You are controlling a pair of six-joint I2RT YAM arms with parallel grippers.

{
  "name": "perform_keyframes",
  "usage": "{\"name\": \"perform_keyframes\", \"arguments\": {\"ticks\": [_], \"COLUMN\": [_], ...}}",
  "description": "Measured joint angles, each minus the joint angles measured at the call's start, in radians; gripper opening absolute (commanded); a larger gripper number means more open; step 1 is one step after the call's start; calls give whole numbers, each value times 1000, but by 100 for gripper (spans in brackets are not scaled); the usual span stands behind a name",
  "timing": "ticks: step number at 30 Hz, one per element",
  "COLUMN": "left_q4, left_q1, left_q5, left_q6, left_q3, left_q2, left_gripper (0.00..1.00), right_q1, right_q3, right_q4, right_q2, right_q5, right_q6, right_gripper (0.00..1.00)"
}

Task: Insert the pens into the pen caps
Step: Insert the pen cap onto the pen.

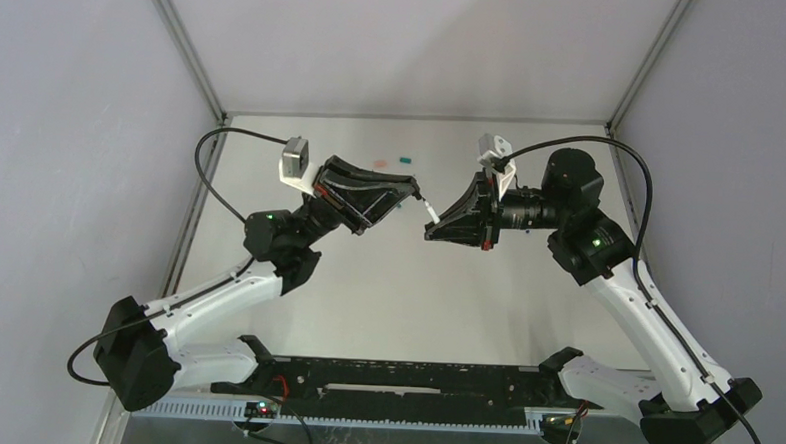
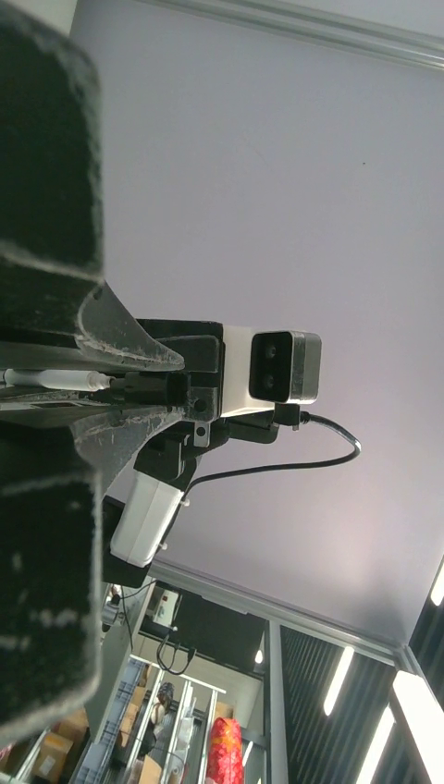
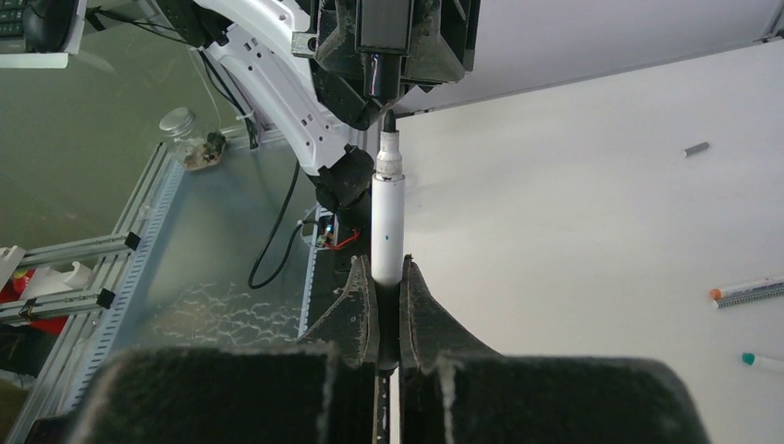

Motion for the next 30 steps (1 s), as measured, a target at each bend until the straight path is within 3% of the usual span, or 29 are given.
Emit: {"name": "perform_keyframes", "arguments": {"ticks": [30], "left_q4": [11], "left_q1": [-3], "left_q5": [26], "left_q6": [-26], "left_q3": [19], "left_q2": [38], "left_gripper": [0], "right_q1": [6], "right_q3": [0], "right_q4": [23], "right_q2": [0], "right_q5": [11], "right_q6": [12], "right_gripper": [0]}}
